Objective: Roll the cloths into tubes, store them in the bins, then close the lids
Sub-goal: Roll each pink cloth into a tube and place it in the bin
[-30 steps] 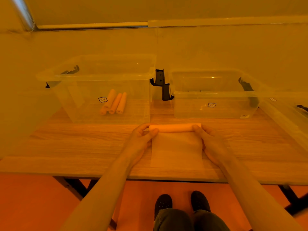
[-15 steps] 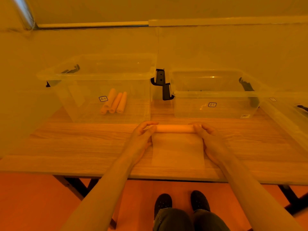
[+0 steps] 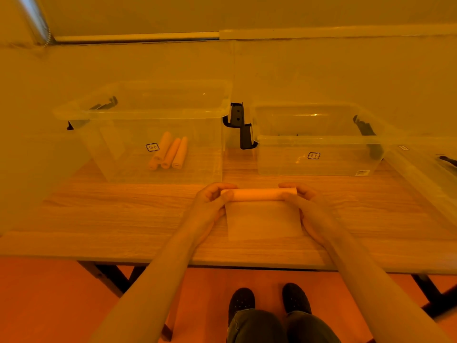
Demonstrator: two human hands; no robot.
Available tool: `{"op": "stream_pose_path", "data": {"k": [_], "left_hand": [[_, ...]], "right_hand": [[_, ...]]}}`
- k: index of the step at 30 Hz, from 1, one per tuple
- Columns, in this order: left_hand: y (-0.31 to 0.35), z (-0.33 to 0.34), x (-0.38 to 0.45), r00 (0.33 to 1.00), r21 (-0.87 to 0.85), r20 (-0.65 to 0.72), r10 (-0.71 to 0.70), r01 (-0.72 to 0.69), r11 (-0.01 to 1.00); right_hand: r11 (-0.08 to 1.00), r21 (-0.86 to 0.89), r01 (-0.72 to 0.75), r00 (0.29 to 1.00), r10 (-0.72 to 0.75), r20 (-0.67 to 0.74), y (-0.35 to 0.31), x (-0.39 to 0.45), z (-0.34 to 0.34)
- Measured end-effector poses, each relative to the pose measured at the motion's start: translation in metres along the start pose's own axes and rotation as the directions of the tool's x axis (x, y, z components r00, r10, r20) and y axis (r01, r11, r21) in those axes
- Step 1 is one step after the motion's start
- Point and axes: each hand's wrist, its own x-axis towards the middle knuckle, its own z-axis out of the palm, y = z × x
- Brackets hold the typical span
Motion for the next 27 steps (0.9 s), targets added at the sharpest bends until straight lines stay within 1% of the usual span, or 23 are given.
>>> {"op": "stream_pose_path", "data": {"k": [3, 8, 10, 14, 18, 23, 27], "left_hand": [[0.0012, -0.0004, -0.0004, 1.000, 0.010, 0.020, -0.010, 0.010, 1.000], [0.0027, 0.0002, 0.0008, 0.998, -0.095, 0.005, -0.063, 0.063, 0.994], [0.0019, 0.0009, 0.0002, 0.998, -0.076, 0.019, -0.059, 0.060, 0.995], [0.0011, -0.0015, 0.0004, 0.998, -0.065, 0.036, -0.050, 0.052, 0.997], [0.0028, -0.0004, 0.0006, 0.998, -0.097, 0.030, -0.053, 0.055, 0.994], [0.0038, 0.0026, -0.0010, 0.999, -0.041, -0.027, -0.029, 0.028, 0.999], [0.0045, 0.0025, -0.0022, 1.000, -0.013, 0.008, -0.028, 0.028, 1.000]], "right_hand": [[1.000, -0.005, 0.021, 1.000, -0.021, -0.007, 0.0005, -0.0008, 0.0009], [1.000, 0.000, 0.022, 1.000, -0.022, -0.021, 0.0033, 0.0032, -0.0018], [1.000, 0.022, 0.010, 1.000, -0.009, -0.007, 0.0042, 0.0048, -0.0037], [1.000, 0.011, 0.005, 1.000, -0.005, 0.023, 0.0065, 0.0064, -0.0064], [1.000, -0.024, 0.012, 0.999, -0.011, 0.040, 0.0086, 0.0078, -0.0086], [0.998, -0.066, 0.024, 1.000, -0.025, -0.001, 0.0071, 0.0054, -0.0043], [0.997, -0.044, 0.060, 0.998, -0.060, -0.006, 0.0081, 0.0049, -0.0044]]}}
